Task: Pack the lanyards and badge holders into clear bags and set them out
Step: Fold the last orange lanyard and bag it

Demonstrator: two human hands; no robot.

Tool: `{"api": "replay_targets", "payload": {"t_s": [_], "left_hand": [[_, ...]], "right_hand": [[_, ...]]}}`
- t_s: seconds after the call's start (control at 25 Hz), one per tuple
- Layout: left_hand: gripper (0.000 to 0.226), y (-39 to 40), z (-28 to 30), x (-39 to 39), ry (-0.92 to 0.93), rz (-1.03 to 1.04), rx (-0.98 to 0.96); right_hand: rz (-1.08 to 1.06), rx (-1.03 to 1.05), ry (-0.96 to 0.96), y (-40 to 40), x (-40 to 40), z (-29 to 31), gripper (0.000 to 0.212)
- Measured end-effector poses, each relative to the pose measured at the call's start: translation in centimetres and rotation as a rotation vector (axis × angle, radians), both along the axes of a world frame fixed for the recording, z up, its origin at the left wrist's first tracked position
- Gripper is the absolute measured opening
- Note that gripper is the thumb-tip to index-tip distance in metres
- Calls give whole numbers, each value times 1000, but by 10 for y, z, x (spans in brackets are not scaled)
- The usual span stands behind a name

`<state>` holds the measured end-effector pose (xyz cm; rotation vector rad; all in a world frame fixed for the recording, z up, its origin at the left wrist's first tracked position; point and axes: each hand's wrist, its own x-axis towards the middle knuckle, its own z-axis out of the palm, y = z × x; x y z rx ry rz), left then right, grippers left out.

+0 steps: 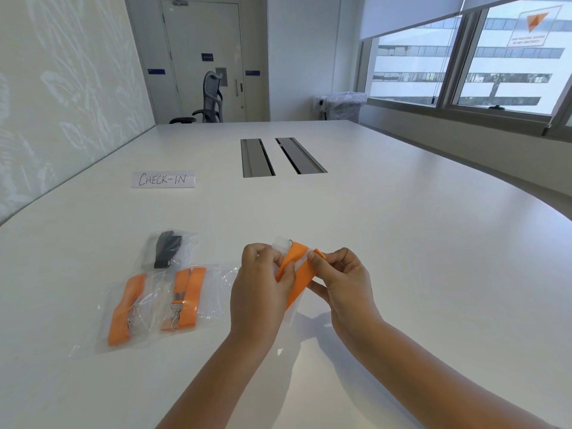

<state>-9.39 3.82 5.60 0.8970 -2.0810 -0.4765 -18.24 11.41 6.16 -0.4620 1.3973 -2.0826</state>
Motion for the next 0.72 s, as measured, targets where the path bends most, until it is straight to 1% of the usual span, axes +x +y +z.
{"api": "replay_targets", "payload": {"t_s": [0.12,0.24,0.32,0.4,0.52,0.6,0.72], "left_hand": [[22,-3,-1,0,44,-72,39],[23,-6,-3,-2,67,-123,145],[30,-6,-5,-4,95,-148,213],[34,-4,-4,-5,146,-178,321],[25,-3,-3,-7,145,-226,439],[19,-2,-3,-8,115,-236,461],[21,-1,-6,-8,143,-219,461]], "right_hand": [[2,-4,-5,0,-1,1,25],[2,1,-28,0,-4,-1,24],[-1,15,-31,-1,-7,-2,23],[1,10,-43,-1,-11,-2,22],[-3,-40,-114,0,-17,-1,19],[-6,-66,-128,-1,-20,-1,19],[-4,-82,-126,-2,-21,-3,19]]}}
